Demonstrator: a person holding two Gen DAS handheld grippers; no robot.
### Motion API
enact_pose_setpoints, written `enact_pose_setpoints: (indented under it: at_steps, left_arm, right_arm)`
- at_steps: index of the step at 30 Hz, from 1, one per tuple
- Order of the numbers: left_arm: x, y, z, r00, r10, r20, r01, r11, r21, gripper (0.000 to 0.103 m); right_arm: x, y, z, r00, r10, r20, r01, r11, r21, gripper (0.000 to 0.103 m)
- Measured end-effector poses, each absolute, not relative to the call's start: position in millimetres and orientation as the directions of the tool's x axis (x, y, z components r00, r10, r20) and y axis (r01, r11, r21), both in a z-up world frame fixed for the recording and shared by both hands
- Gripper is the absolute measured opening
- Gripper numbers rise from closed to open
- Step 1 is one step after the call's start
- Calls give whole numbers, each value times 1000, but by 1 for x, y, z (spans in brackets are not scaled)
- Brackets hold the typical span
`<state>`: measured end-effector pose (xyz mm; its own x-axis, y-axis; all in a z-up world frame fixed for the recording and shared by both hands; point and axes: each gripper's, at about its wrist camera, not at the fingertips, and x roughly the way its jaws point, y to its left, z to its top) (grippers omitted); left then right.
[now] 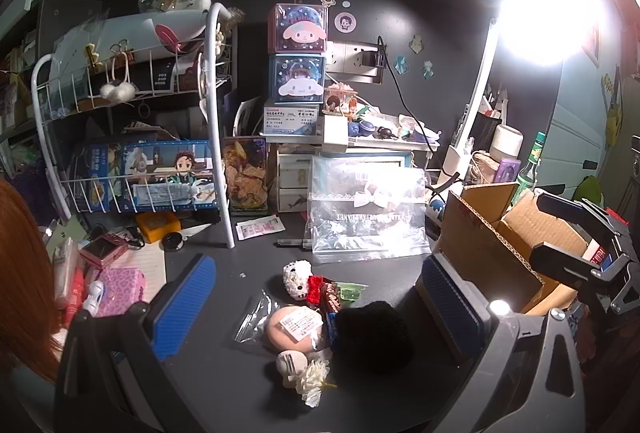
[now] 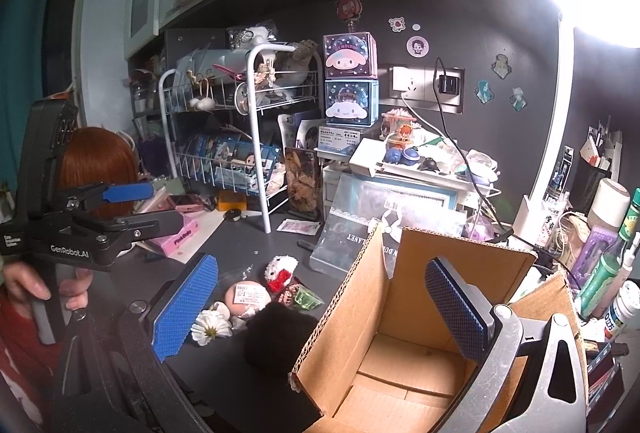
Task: Organize objects
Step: 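Move the right gripper toward the black fluffy pompom on the desk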
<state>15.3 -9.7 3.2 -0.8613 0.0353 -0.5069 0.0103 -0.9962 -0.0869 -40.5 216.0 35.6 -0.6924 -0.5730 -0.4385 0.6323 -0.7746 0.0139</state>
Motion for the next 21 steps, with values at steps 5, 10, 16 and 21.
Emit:
enact_pose_setpoints:
  at_steps: [5, 10, 16, 21]
  left_arm:
    - [16, -11, 2, -860, 36, -509, 10, -996, -87, 102]
    - [15, -11, 2, -860, 34, -510, 11, -996, -85, 102]
    - [15, -11, 2, -859, 34, -510, 11, -996, -86, 102]
    - [15, -11, 2, -859, 35, -510, 10, -996, -86, 102]
  right_arm:
    - [-41, 218, 34, -689, -580, -436, 634, -773, 26, 103]
    - [-39, 218, 34, -696, -574, -431, 627, -779, 24, 103]
    - [-38, 218, 34, -702, -568, -430, 623, -782, 14, 103]
    - [-32, 216, 35, -710, -561, -426, 620, -785, 2, 103]
